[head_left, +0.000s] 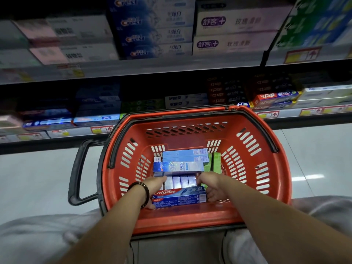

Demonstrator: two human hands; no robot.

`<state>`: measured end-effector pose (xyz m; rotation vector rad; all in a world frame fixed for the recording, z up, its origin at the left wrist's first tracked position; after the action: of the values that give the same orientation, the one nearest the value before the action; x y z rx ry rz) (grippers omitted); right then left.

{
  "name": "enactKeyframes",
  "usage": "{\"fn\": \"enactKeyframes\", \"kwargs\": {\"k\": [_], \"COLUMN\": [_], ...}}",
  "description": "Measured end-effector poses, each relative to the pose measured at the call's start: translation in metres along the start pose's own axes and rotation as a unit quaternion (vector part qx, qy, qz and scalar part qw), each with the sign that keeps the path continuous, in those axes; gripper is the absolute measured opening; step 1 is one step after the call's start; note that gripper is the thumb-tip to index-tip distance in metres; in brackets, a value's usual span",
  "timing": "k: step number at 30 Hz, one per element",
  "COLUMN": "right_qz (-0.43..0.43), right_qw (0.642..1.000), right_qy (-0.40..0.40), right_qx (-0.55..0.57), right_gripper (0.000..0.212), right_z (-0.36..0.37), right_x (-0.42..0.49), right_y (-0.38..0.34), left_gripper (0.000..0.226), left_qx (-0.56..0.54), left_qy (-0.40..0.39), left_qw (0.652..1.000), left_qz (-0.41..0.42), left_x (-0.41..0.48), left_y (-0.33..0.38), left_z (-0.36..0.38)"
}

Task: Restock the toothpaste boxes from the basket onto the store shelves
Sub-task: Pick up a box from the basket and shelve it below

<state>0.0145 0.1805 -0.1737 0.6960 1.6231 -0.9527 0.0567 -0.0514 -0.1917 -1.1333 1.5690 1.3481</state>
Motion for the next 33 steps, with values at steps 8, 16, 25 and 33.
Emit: {"fn": "enactKeyframes", "kwargs": {"k": [8, 16, 25, 33], "right_qz": [0.021, 0.033, 0.009, -0.012], "right_qw": [1.000, 0.999, 0.997, 0.990], "right_qy": [-0.018, -0.029, 0.075, 0.140], "right_qx": [0.001, 0.022, -0.011, 0.007], "right_gripper": [0.068, 0.081, 0.045, 0.039], "right_z": [0.001, -0.005, -0.012, -0.015], "right_x": [0.014, 0.010, 0.012, 0.010], "right_y": [0.001, 0.000, -0.004, -0.002], "left_gripper": [0.067, 0.045, 0.034, 0.023], "left_qx": [0.006, -0.002, 0.009, -0.030], "left_qy": [0.026, 0.003, 0.031, 0.066], "left_qw": [1.000, 1.000, 0.997, 0.991], "left_qz": [-0.006, 0.007, 0.067, 0.112], "left_x": [-0.015, -0.017, -0.012, -0.021], "left_y": [0.004, 0.003, 0.001, 0.009], "left_z": [0.006, 0.006, 0.000, 0.001]}}
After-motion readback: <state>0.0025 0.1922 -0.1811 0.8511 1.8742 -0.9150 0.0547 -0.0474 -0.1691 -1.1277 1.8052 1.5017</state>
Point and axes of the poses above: each hand's wrist, its own x-axis towards the middle knuckle, its own z-axis out of the palm, y = z × x, the point moved 1 cm from there along x, towards the middle knuckle, and after that the axes turned 4 degrees about z, right-handed, at the moved point
